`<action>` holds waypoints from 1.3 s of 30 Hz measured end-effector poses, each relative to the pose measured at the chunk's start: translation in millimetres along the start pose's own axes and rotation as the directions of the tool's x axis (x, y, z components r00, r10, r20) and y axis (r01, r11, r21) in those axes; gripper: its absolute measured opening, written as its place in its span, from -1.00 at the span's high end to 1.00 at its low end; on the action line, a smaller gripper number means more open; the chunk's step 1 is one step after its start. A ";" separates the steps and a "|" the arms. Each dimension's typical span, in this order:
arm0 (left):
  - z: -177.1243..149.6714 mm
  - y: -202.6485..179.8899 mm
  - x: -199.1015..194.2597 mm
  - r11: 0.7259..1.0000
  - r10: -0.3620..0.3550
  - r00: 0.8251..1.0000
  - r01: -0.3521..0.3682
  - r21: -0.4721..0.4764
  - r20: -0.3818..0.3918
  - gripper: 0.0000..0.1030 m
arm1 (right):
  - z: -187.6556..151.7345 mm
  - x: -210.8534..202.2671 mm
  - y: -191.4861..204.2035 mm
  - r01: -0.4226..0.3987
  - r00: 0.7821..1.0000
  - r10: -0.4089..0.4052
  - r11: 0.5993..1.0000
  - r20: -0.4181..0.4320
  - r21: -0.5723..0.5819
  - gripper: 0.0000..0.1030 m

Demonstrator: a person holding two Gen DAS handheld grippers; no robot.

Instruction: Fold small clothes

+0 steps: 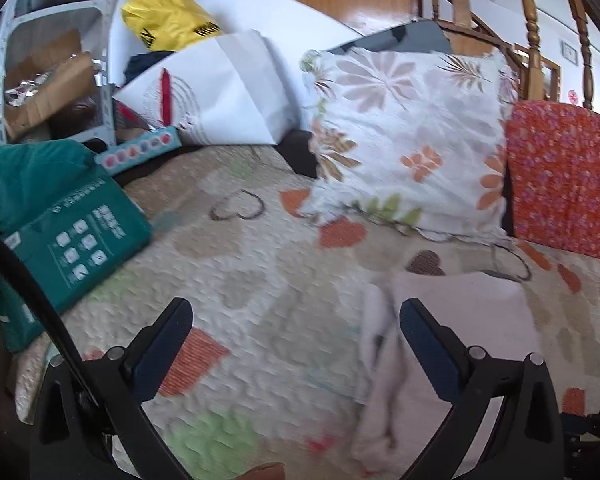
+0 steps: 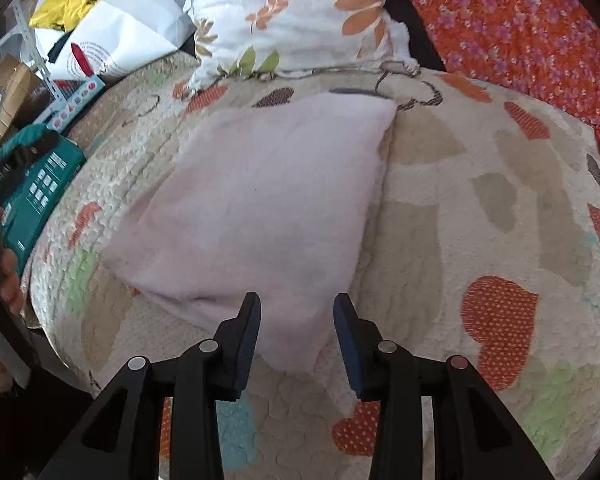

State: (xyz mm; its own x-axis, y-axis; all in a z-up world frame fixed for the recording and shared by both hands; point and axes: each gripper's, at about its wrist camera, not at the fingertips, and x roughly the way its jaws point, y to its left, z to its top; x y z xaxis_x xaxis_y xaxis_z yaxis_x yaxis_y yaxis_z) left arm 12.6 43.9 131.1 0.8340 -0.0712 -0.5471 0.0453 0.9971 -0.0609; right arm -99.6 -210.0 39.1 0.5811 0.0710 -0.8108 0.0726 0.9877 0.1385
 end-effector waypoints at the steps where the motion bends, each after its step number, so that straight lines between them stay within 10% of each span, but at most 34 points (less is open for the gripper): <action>1: -1.7 -4.8 -0.2 1.000 -0.011 1.000 0.011 0.008 -0.009 -1.00 | -0.2 -2.8 -2.2 0.003 1.000 -0.003 1.000 -0.007 -0.002 0.20; 11: -17.5 -50.3 -7.6 0.997 0.053 0.995 -0.048 0.061 -0.086 -1.00 | 23.0 1.7 -27.5 -0.045 0.997 0.041 0.997 0.069 0.058 0.20; 18: -26.0 -78.3 4.1 0.993 -0.008 0.995 0.020 0.116 -0.104 -1.00 | 23.0 58.1 -38.2 -0.081 0.992 0.092 0.989 -0.088 0.121 0.12; 39: -52.8 -99.4 30.7 0.972 -0.042 0.981 0.084 0.220 -0.188 -1.00 | 28.7 26.1 -55.1 0.092 0.995 -0.096 0.992 0.039 0.091 -0.18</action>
State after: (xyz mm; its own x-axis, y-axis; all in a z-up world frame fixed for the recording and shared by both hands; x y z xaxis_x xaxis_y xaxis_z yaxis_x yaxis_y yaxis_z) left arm 4.7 -58.7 76.3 0.7134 -0.1168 -0.6909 0.2346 0.9689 0.0784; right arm -65.1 -266.6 26.6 0.6025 -0.0292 -0.7976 0.1988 0.9733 0.1145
